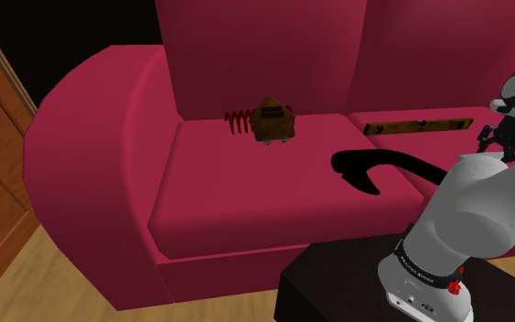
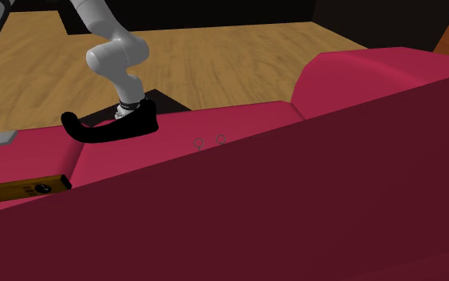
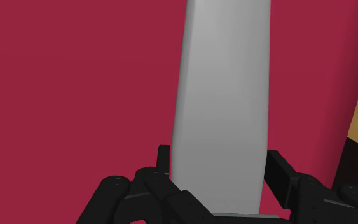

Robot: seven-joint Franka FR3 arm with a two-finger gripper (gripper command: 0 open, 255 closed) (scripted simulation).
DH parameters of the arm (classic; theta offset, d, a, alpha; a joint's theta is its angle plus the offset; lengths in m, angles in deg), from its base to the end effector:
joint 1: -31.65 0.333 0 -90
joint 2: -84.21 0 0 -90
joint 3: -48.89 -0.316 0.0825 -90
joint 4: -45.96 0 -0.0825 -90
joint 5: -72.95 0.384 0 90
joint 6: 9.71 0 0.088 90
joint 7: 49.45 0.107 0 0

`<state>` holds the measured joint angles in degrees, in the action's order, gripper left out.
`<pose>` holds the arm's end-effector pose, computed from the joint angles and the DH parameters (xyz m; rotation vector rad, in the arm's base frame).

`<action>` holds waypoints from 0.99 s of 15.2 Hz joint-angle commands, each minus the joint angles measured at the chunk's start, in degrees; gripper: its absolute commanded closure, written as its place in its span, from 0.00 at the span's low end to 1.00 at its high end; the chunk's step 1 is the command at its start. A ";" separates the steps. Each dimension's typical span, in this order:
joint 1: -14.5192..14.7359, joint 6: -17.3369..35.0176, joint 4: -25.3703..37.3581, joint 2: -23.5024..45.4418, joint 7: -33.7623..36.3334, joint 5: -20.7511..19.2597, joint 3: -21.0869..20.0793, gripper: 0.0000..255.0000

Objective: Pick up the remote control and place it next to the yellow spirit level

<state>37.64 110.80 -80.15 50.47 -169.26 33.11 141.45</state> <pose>-0.0177 -0.5278 0.3448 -2.7734 -1.4701 -0.0080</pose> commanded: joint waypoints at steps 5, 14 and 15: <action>0.11 0.10 -0.02 -0.02 0.03 -0.07 0.15 0.00; -4.99 -5.90 2.95 0.76 -1.85 3.48 -7.60 0.00; -4.98 -5.94 2.96 0.70 -1.81 3.42 -7.61 0.00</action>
<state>33.50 105.86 -77.60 51.08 -170.87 36.00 135.15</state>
